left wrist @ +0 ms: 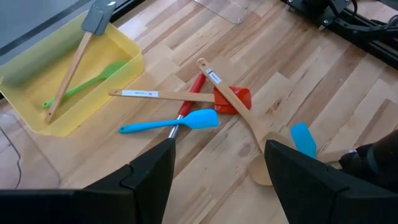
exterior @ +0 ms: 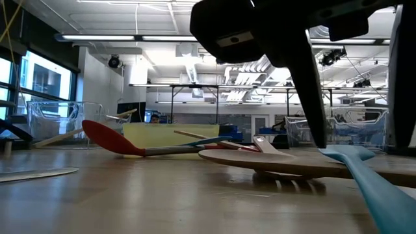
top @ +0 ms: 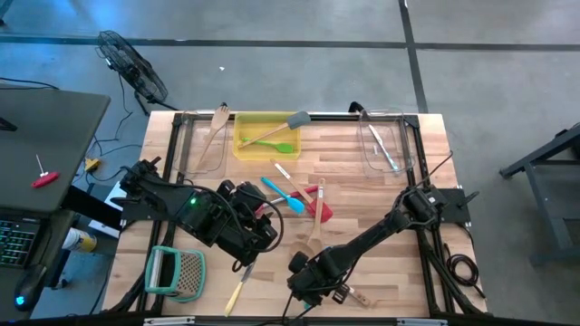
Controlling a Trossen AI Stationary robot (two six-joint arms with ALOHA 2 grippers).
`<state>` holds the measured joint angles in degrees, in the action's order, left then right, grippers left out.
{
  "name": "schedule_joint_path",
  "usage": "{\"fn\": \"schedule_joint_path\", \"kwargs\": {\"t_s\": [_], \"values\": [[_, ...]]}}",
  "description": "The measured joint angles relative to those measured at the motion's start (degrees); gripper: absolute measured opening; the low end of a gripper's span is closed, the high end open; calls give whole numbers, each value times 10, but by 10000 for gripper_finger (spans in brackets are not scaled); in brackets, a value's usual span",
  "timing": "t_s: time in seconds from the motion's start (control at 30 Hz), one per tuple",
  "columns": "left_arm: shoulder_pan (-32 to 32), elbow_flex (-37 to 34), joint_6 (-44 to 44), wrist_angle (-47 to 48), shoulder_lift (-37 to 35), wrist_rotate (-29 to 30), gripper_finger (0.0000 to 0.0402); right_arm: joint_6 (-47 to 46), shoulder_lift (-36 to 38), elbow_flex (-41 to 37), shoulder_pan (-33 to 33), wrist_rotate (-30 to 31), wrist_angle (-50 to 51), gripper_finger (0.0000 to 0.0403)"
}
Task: Pick & Place Kitchen Items
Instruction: Put the blue spatula into the yellow bin
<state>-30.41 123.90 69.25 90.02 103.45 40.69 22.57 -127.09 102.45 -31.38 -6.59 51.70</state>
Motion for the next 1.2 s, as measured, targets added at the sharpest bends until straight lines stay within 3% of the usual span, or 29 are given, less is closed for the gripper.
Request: {"fn": "schedule_joint_path", "kwargs": {"t_s": [0.7,0.83,1.07,1.2], "values": [[0,0,-2,0,0,3,242,5,5,-86,7,11,-49,126],[0,0,-2,0,0,3,242,16,4,-86,8,5,-50,102],[0,0,-2,0,0,3,242,38,3,-87,8,7,-50,23],[0,0,-2,0,0,4,242,43,3,-87,7,7,-49,28]]}}
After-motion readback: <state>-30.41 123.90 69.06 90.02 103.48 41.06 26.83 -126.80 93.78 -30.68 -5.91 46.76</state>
